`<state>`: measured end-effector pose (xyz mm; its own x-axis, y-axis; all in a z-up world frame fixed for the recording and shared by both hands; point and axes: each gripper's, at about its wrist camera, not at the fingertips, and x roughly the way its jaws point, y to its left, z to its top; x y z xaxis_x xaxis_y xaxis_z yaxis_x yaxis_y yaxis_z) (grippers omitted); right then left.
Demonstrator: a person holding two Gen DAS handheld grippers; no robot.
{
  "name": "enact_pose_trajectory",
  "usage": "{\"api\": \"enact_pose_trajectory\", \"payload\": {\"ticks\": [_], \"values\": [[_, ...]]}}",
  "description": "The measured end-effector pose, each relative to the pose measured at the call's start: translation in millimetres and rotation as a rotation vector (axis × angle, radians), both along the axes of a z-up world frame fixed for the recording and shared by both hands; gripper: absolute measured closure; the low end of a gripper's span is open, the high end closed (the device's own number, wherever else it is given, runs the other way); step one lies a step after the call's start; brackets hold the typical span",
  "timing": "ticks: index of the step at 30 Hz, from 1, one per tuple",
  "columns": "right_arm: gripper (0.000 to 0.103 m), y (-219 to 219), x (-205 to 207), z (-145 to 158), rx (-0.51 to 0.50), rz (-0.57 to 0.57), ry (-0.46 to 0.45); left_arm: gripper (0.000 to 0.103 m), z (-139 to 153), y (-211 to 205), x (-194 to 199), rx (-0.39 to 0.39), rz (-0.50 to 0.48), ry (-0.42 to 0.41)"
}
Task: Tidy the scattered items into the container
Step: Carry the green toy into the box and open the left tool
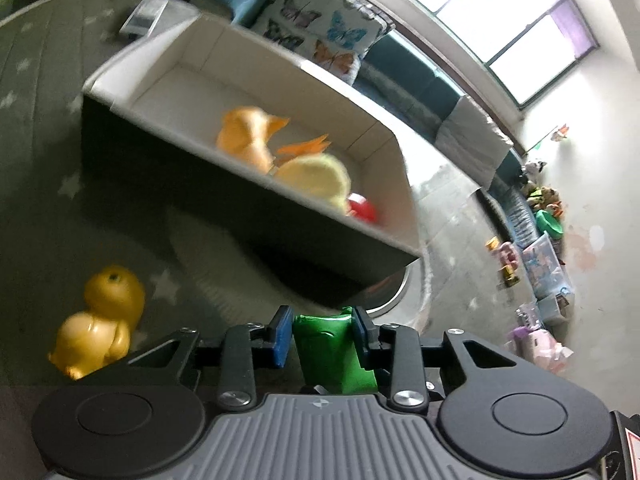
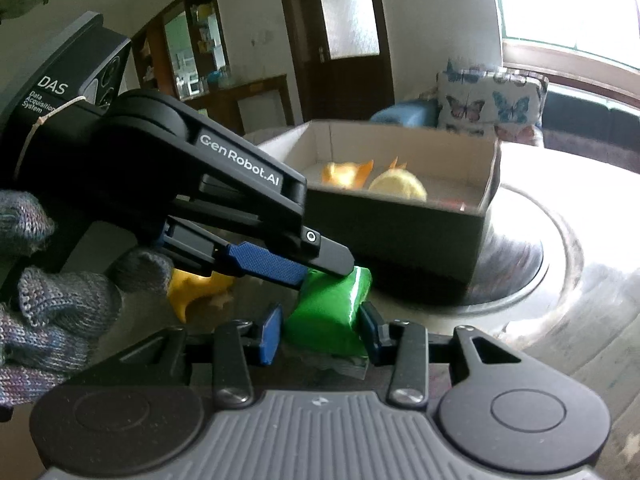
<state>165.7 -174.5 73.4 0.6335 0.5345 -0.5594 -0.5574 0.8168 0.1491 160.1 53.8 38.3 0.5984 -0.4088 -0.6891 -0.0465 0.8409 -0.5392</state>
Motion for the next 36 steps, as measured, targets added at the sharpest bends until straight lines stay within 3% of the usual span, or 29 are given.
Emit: {"api": "enact_pose_trajectory", "payload": {"ticks": [9, 14, 23, 36], "values": [[0.062, -4.0, 31.9, 28.5, 0.007, -0.058, -0.091, 0.070, 39.5, -12.2, 35.8, 0.019, -0.022, -0.090], [0.062, -5.2, 61.1, 34.2, -0.001, -0.095, -0.112, 0.071, 47.6, -20.4, 66.6, 0.019, -0.023, -0.106], [0.062, -12.6, 108.2, 20.9, -0.012, -0.160, -0.075, 0.071, 34.7, -27.4, 111.7, 0.012, -0.031, -0.091], [0.060, -9.9, 123.7, 8.5, -0.021, -0.174, -0.066, 0.071, 29.4, -7.4, 105.6, 0.019, -0.006, -0.104]]}}
